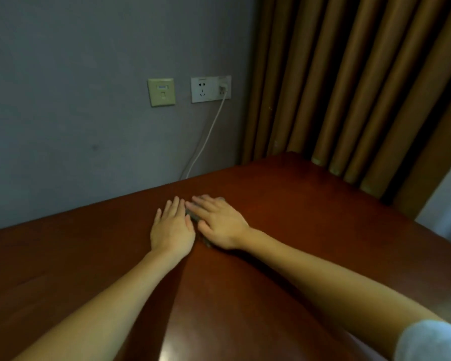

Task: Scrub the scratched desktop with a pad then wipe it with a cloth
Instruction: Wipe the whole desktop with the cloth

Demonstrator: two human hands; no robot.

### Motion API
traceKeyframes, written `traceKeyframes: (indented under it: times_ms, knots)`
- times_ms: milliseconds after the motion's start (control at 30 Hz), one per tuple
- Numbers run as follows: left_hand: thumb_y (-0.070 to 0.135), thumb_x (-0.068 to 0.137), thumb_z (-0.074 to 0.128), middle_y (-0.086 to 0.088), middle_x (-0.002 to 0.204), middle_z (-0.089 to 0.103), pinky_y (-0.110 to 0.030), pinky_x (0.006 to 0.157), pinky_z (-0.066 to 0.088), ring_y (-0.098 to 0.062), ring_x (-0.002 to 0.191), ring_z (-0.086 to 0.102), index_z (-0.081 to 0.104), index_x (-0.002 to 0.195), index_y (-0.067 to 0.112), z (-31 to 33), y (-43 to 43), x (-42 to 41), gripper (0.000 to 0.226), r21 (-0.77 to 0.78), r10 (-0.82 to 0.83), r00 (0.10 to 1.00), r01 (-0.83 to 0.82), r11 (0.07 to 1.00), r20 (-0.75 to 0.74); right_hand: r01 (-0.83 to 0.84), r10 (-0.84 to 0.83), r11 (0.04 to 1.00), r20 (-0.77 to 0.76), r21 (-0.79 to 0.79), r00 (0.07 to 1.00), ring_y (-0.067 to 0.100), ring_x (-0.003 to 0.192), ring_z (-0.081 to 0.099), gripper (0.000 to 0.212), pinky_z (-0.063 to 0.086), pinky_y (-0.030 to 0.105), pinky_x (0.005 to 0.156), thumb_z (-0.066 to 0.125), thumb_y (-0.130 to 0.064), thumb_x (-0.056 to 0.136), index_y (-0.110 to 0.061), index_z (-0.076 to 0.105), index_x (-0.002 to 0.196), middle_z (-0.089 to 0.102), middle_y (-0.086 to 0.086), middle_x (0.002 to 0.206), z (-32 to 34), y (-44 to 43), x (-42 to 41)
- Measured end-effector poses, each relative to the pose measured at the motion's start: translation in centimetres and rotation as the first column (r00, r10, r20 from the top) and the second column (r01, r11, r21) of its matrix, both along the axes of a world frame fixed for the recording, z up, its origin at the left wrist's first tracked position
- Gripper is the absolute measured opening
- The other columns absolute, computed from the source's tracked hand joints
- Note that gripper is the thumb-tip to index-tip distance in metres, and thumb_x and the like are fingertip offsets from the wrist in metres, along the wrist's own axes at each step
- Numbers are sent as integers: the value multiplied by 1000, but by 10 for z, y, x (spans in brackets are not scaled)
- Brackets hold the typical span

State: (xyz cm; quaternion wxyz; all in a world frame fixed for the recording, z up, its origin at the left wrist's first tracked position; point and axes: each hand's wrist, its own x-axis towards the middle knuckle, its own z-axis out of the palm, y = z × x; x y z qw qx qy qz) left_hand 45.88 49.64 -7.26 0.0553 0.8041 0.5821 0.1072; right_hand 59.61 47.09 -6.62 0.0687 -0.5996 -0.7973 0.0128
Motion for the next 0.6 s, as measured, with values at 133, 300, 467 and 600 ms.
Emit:
traceKeyframes:
  times_ms: [133,300,467,600]
  knots:
    - [32,104,16,-2,161,2,-35,120,2,-16,148,1,8,153,15,0,-39,-24,53,-39,10,999,-11,999,-39,-137,137,990,-8,-35,991,13,146,9,58,5,33,118,22,-49,95,-31,17,150,16,-2,159,-1,-91,67]
    - [33,103,15,-3,161,1,-39,121,3,-19,148,0,7,153,15,-1,-78,-22,54,-57,94,994,-97,994,-57,482,-484,875,-39,-46,874,20,145,19,100,12,33,117,-8,-83,71,-24,15,148,23,5,157,5,-208,259]
    - [48,100,16,-9,161,-4,-45,119,-1,-30,147,-5,3,153,13,-4,-113,-7,65,-96,114,987,-125,988,-113,807,-810,585,-15,-78,586,26,143,24,84,15,33,116,9,-55,74,-22,27,149,27,11,155,6,-315,323]
    - [54,98,16,-11,160,-3,-45,119,-1,-31,147,-4,3,154,15,-6,-137,-9,69,-70,46,990,-56,996,-131,757,-758,653,-12,-18,653,23,145,18,86,14,35,117,2,-56,71,-28,26,149,22,5,157,-1,-329,254]
